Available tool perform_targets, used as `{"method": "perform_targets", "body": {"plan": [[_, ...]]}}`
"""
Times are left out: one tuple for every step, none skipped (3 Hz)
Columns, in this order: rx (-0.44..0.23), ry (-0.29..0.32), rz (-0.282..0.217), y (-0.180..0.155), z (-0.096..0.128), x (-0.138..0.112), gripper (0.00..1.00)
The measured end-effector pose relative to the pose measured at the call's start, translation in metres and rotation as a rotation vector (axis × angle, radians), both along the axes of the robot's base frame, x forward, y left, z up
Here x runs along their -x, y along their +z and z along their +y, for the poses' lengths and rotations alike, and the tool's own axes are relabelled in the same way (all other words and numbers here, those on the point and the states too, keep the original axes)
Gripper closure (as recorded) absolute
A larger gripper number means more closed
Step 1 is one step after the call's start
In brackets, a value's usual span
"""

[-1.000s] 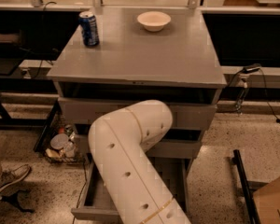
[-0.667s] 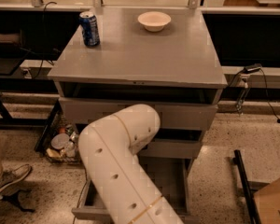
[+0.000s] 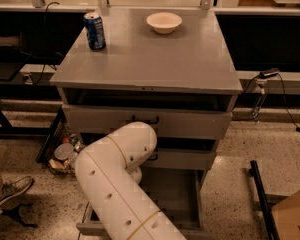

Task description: Pick orange from bottom drawer and place on counter

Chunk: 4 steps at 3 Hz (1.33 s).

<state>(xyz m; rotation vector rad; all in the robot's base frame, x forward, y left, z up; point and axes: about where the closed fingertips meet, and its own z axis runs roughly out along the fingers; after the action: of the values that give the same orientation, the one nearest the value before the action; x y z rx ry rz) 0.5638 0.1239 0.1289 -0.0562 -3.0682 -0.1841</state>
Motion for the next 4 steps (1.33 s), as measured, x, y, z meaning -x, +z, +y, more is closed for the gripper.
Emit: {"method": "perform_targets", "body": {"plan": [[0.006, -0.038, 0.015, -0.014, -0.010, -0.005, 0.50], [-0.006, -0.048, 0.030, -0.019, -0.021, -0.002, 0.72], [-0.025, -0.022, 0.027, -0.010, -0.029, -0.003, 0.96], [-0.052, 0.024, 0.016, 0.012, -0.037, -0.004, 1.00]]}}
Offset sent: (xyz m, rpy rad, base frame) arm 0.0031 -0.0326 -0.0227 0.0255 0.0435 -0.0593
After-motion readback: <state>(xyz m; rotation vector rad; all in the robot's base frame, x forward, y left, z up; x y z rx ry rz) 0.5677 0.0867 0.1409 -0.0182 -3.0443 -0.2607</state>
